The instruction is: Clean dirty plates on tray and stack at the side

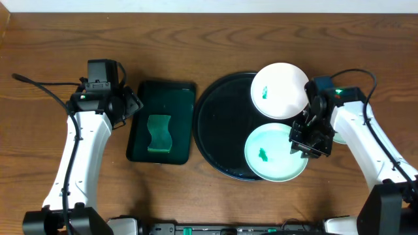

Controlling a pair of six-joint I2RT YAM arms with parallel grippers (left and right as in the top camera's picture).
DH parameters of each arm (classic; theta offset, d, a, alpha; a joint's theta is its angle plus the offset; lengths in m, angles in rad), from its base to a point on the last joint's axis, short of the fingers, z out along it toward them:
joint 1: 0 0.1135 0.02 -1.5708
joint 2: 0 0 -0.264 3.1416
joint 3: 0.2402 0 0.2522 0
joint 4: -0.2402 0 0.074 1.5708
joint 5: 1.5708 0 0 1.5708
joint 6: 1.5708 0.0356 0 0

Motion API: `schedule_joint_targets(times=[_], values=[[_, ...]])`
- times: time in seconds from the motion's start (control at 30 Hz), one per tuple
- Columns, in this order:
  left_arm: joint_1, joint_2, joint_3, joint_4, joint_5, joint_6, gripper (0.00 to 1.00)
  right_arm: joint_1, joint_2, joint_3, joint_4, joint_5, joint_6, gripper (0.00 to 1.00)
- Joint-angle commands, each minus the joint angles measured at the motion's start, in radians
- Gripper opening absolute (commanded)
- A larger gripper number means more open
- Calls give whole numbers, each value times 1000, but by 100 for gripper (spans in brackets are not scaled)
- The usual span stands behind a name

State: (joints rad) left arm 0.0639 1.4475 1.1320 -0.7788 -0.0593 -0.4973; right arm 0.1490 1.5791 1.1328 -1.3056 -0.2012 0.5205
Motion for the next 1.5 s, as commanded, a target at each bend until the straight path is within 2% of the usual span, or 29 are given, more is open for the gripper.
schedule_joint_targets(times=[0.0, 0.33, 0.6, 0.7, 0.77, 0.97, 1.1, 1.27, 1.37, 1.47], values=[[3, 2, 14, -2, -12, -1, 80, 3, -5, -12, -33, 10, -1, 30], [3, 2, 14, -2, -12, -1, 80, 2, -4, -188, 34, 10, 117, 27], [3, 2, 14, -2, -12, -1, 80, 2, -4, -194, 12, 21, 123, 27], [3, 2, 14, -2, -12, -1, 80, 3, -4, -195, 16, 67, 181, 26], [3, 2, 14, -2, -12, -1, 80, 3, -4, -195, 18, 135, 259, 24], [3, 2, 14, -2, -12, -1, 80, 3, -4, -195, 38, 145, 272, 21], [3, 2, 14, -2, -12, -1, 80, 3, -4, -195, 59, 145, 272, 11], [3, 2, 14, -2, -12, -2, 80, 3, -4, -196, 84, 145, 271, 14], [3, 2, 14, -2, -13, -1, 80, 3, -4, -199, 91, 145, 271, 21], [3, 2, 14, -2, -12, -1, 80, 3, -4, -199, 95, 145, 271, 23]])
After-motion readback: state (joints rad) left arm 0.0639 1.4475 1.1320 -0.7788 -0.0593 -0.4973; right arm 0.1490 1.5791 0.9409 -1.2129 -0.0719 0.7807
